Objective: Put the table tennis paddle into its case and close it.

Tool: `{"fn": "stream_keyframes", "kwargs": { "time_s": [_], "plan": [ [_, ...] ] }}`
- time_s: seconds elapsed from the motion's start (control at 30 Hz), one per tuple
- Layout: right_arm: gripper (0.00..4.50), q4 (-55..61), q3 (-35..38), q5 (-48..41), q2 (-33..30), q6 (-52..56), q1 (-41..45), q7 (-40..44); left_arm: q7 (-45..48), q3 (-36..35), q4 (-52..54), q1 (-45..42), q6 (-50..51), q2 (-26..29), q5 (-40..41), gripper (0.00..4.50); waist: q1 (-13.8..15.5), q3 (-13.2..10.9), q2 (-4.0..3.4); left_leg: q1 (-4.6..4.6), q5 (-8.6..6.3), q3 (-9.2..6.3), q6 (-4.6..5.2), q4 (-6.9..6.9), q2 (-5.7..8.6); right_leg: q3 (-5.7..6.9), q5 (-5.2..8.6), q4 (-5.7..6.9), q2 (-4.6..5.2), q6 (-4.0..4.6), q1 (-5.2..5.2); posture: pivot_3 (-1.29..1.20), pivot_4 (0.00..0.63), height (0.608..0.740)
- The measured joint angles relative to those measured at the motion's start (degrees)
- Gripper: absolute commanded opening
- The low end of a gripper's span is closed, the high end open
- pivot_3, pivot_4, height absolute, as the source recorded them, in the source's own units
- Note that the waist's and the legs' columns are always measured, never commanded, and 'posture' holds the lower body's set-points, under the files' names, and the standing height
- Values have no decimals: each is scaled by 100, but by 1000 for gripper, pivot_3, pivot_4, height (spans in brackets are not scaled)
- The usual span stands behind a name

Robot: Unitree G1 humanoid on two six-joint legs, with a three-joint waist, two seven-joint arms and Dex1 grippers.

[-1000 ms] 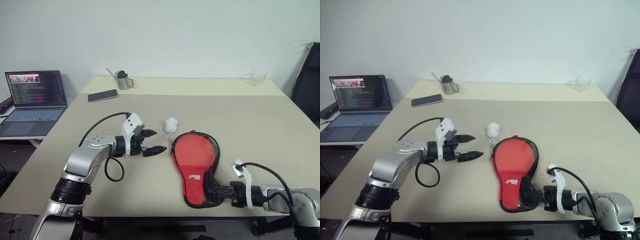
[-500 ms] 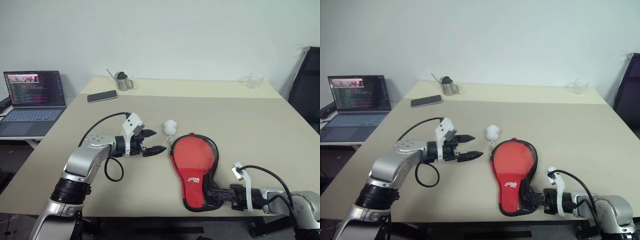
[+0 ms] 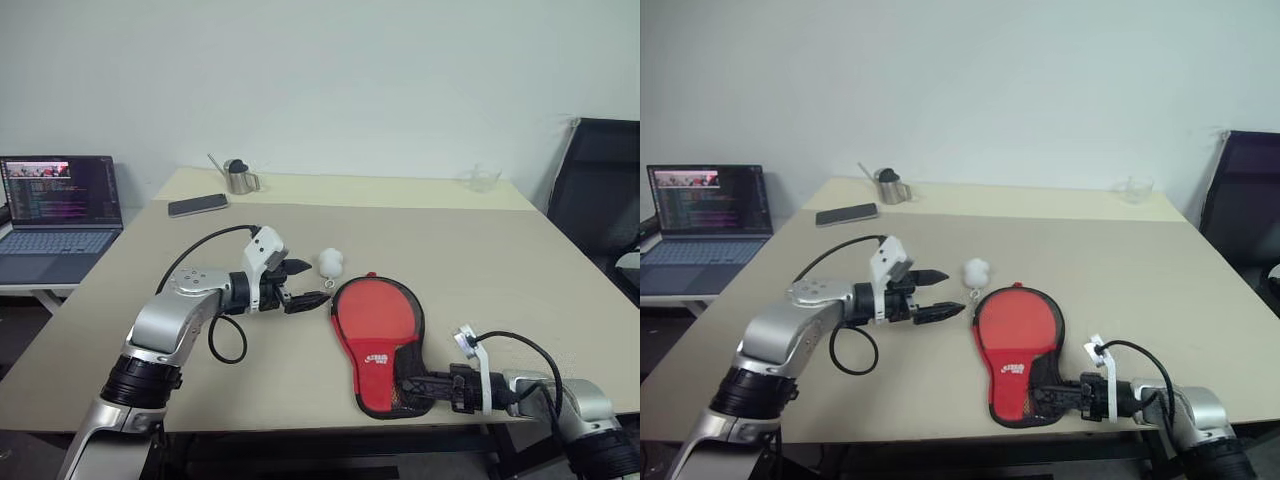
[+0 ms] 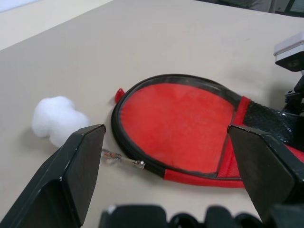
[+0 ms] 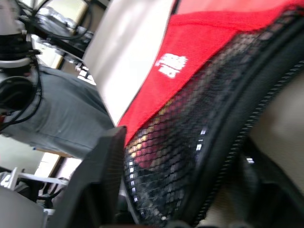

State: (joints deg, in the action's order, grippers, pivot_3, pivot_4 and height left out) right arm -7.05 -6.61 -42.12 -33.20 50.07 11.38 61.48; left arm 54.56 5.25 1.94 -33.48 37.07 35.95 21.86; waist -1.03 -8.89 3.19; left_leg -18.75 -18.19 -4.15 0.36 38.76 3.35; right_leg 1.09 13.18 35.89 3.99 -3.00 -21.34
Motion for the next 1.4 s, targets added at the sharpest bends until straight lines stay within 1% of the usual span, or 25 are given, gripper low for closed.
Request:
{"fn": "stream_keyframes", "kwargs": {
  "time_s": [0.07,0.13,0.2,0.27,0.33,0.37,0.4,0.43,0.47,0.53,0.6,0.67,0.77,0.87,1.1,1.17,1.23,1.3,1.33,1.4],
  "plan": [
    [4341,4,0,0,12,-162,-69,68,0,0,0,0,0,-2,-4,4500,0,3,0,1,-1,0,-2,1,0,-1,0,-2,0,0,0,0,150,740],
    [4341,132,60,4,16,-275,-220,61,0,1,0,0,-2,-11,-8,4500,14,5,-4,0,-1,0,-2,1,1,-5,1,-8,0,-1,-1,0,150,740],
    [4341,454,202,7,-13,-272,-465,-113,1,1,-2,1,-4,-14,-13,4500,75,5,-25,-4,-1,1,-2,1,1,-10,1,-8,0,-1,-7,0,150,740],
    [4341,916,335,5,-142,-69,-664,-325,0,0,-4,2,-5,-11,-19,4500,114,-2,-57,-7,-1,0,-2,1,1,-11,1,-8,1,0,-14,0,150,740],
    [4341,1198,426,-8,-268,207,-652,-440,1,0,-4,1,-6,-13,-24,4500,132,-6,-82,-14,1,1,-1,2,4,-10,1,-8,2,0,-38,0,150,740],
    [4341,1366,478,-46,-315,410,-619,-525,0,0,-4,1,-6,-14,-25,4500,140,-7,-85,-28,13,2,23,2,6,-9,-2,-9,3,-3,-54,0,150,740],
    [4341,1492,534,-118,-353,573,-605,-578,0,1,-4,1,-6,-16,-25,4500,147,-4,-81,-57,17,2,32,2,10,-9,-15,-9,3,-23,-84,0,150,740],
    [4341,1628,595,-198,-387,783,-576,-657,0,0,-4,1,-6,-16,-26,4500,154,-10,-95,-100,16,2,31,3,14,-9,-23,-5,3,-21,-102,0,150,740],
    [4341,1711,632,-225,-396,900,-537,-697,0,1,-4,1,-6,-18,-26,4500,160,-12,-100,-128,18,3,29,5,17,-10,-44,-1,4,12,-135,0,150,740],
    [4341,1904,797,-473,-391,1333,-399,-977,-1,1,-5,-2,-6,-29,-27,4500,158,-21,-113,-208,29,5,6,10,16,-10,-64,12,3,40,-221,0,150,740],
    [4341,1914,1121,-578,-396,1593,-88,-1381,-1,4,-6,-2,-6,-54,-27,4500,155,-53,-154,-243,33,11,0,12,20,-14,-69,12,5,42,-255,0,150,740],
    [4341,1990,1301,-643,-535,1787,244,-1544,-3,3,-5,-2,-6,-58,-27,4500,157,-70,-184,-274,35,13,-3,11,19,-13,-69,14,5,43,-288,0,150,740],
    [4341,2096,1326,-626,-991,1917,424,-1512,-5,3,-6,-2,-6,-66,-28,4500,168,-76,-194,-307,37,7,-4,10,15,4,-60,5,4,50,-309,0,150,740],
    [4341,2065,1202,-425,-1482,1748,485,-1264,-10,2,-6,-1,-6,-66,-28,4500,192,-82,-200,-317,31,13,4,11,19,3,-57,-13,8,49,-309,0,150,740],
    [4341,1809,986,38,-2237,1176,530,-586,-9,2,-5,-1,-6,-66,-27,4500,214,-85,-203,-314,30,17,7,12,18,3,-56,-9,8,48,-306,0,150,740],
    [4341,1764,979,76,-2346,1024,541,-386,-10,2,-6,-1,-6,-66,-28,4500,213,-86,-205,-312,30,18,7,14,18,3,-56,-5,7,48,-306,0,150,740],
    [4341,1714,983,78,-2351,918,626,-284,-12,1,-6,-2,-6,-66,-28,4500,207,-86,-205,-311,30,19,7,16,18,2,-56,-2,7,48,-306,0,150,740],
    [4341,1630,1036,52,-2209,902,896,-324,-15,-13,-16,-3,-6,-63,-27,4500,192,-87,-205,-308,31,20,6,18,17,0,-57,2,6,48,-306,0,150,740],
    [4341,1600,1104,30,-2053,911,1104,-420,-14,-19,-18,-5,-7,-61,-25,4500,181,-88,-207,-306,31,21,6,19,18,-2,-57,4,6,48,-306,0,150,740],
    [4341,1497,1336,-41,-1442,901,1733,-854,-17,-34,-40,-42,-7,-71,-26,4500,131,-90,-207,-303,34,22,1,19,16,-4,-58,10,4,49,-306,0,150,740]
  ]
}}
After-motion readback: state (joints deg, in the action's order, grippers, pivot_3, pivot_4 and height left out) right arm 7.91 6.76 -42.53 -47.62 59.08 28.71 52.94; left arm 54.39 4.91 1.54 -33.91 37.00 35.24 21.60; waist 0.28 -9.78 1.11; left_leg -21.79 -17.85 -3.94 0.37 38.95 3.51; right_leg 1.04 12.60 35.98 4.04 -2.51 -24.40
